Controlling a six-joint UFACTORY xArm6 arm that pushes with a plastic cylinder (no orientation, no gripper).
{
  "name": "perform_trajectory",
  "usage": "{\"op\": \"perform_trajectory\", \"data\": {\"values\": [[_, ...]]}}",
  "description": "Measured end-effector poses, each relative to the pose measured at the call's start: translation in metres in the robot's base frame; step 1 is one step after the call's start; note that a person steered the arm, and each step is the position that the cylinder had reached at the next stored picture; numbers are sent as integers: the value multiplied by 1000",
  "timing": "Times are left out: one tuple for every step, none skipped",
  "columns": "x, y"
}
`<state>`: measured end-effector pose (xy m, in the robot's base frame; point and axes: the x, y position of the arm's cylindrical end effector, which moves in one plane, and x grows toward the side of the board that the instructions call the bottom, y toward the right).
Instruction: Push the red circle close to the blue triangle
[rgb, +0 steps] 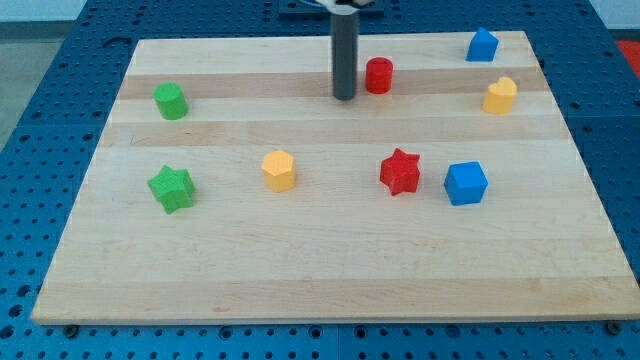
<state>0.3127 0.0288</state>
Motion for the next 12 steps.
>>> {"op": "perform_trajectory", "data": {"values": [[-31,32],[-58,53],[-73,74],[-79,92],[-63,84],[-55,84],[-55,90],[-56,107],[-66,128],[-73,139],[-50,135],[-11,134]]}}
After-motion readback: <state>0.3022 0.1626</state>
